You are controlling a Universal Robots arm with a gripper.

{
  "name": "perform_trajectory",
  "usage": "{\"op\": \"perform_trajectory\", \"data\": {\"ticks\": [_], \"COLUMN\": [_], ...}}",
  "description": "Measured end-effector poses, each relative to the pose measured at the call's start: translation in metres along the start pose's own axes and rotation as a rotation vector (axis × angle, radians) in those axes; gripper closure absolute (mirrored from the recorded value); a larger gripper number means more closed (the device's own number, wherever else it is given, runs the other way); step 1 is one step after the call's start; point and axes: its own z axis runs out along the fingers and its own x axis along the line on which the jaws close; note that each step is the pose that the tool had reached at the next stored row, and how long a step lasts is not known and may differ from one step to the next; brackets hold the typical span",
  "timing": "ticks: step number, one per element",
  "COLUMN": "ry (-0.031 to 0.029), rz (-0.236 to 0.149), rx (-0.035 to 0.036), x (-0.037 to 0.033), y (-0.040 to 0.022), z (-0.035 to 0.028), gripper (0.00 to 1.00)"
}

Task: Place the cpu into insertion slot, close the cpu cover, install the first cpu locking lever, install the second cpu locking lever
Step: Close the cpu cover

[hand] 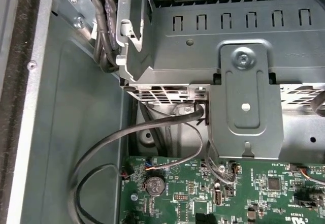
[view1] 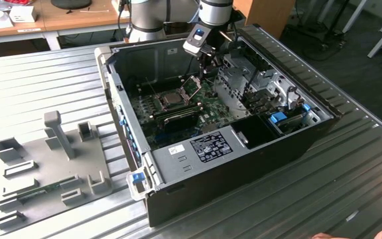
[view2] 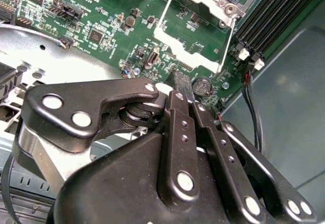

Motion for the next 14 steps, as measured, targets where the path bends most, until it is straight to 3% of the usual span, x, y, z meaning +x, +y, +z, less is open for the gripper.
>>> {"op": "perform_trajectory", "data": {"ticks": [14], "ry": [-0.0012], "rz": [0.001], "rx": [0.0000], "x": [-0.0002], "y": [0.0001], "z": [0.0130], "gripper": [0.89]}}
